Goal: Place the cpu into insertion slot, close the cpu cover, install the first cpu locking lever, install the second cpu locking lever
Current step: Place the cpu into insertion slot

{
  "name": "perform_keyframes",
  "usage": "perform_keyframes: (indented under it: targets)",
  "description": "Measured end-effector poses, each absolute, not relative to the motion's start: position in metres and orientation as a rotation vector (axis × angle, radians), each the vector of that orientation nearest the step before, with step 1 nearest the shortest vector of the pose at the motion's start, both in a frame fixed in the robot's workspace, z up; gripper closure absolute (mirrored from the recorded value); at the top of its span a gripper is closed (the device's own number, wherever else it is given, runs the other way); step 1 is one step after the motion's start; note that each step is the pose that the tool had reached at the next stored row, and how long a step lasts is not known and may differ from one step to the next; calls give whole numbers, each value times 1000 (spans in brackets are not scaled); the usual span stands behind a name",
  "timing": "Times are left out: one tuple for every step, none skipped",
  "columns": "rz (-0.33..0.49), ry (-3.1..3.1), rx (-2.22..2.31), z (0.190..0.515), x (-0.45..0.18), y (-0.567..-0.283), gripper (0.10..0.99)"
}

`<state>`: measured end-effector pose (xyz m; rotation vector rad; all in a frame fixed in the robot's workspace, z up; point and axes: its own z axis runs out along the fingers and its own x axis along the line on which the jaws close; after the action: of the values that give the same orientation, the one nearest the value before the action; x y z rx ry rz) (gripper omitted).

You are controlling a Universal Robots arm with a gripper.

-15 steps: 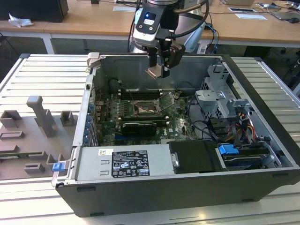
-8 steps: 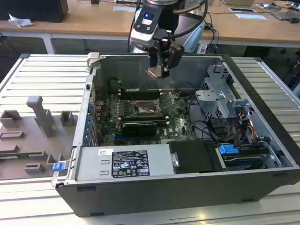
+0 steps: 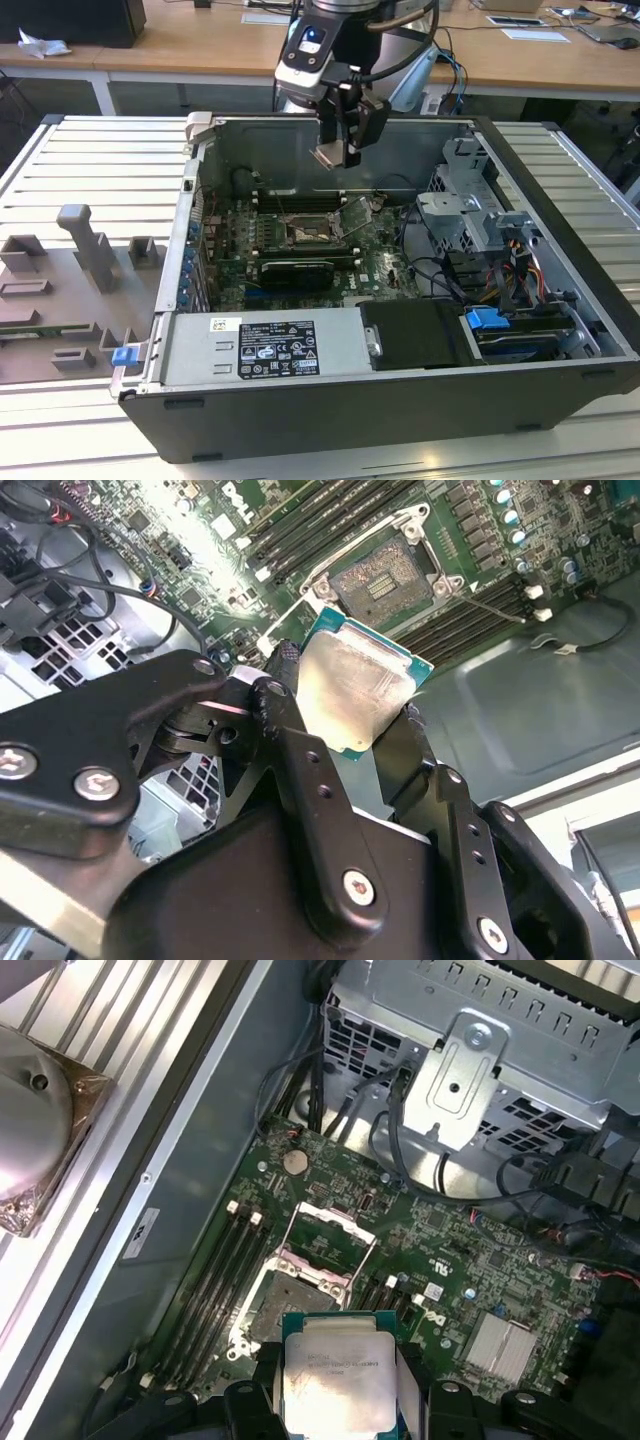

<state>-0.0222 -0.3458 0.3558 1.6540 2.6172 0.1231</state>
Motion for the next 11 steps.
perform_keyframes:
  targets:
    - [123,2614,1658,356,-22,-346,549]
    - [123,2612,1662,355,-22,-346,549]
    - [123,2610,1664,355,-22,-346,549]
    - [123,2609,1665,355,-22,-346,549]
    - [123,2608,1667,354,-22,-346,549]
    - [123,2608,1668,354,-22,-346,549]
    - [123,2607,1669,354,-22,-346,549]
    - [123,2607,1669,354,-22,-346,549]
    - [123,2607,1669,353,-22,-346,549]
    - [123,2607,1670,353,-22,-346,549]
    - [123,2607,1670,352,-22,-346,549]
